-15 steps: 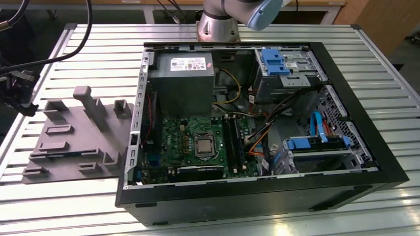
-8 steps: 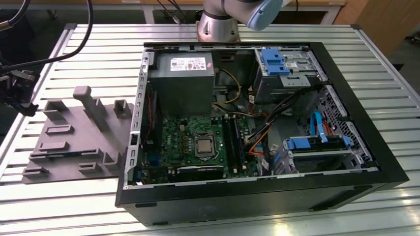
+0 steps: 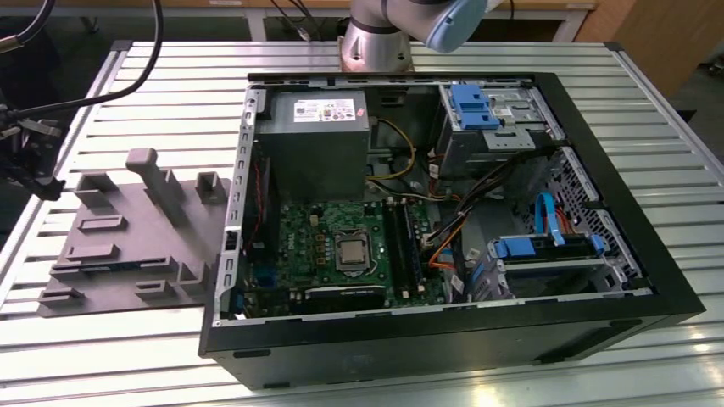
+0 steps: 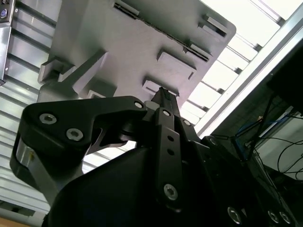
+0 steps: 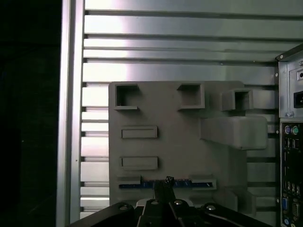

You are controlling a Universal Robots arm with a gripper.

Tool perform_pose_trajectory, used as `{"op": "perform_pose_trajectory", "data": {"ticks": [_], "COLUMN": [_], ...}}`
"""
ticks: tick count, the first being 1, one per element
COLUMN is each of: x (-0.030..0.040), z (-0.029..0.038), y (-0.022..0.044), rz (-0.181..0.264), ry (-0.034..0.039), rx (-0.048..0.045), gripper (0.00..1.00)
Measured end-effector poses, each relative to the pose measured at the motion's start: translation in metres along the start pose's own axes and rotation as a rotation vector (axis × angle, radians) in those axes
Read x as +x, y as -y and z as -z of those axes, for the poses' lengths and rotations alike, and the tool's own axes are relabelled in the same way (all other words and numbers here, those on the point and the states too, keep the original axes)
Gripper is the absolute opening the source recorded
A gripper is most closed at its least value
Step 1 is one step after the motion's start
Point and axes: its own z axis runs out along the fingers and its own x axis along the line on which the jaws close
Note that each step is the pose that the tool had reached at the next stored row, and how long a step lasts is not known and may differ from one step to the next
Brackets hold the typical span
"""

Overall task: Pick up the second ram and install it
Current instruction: 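Pick up the second ram and move it above second insertion slot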

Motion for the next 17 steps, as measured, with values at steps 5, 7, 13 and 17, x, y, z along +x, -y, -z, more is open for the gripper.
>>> {"op": "perform_pose_trajectory", "data": {"ticks": [5, 7, 13, 17], "x": [0.0002, 0.0002, 0.0004, 0.0004], "z": [0.0000, 0.0000, -0.0001, -0.0001], "y": [0.0000, 0.0000, 0.0000, 0.0000], "rz": [0.034, 0.049, 0.101, 0.139], "ry": [-0.0015, -0.0022, -0.0045, -0.0062], "rx": [-0.0009, -0.0012, -0.0025, -0.0034], "gripper": [0.11, 0.11, 0.11, 0.11]}}
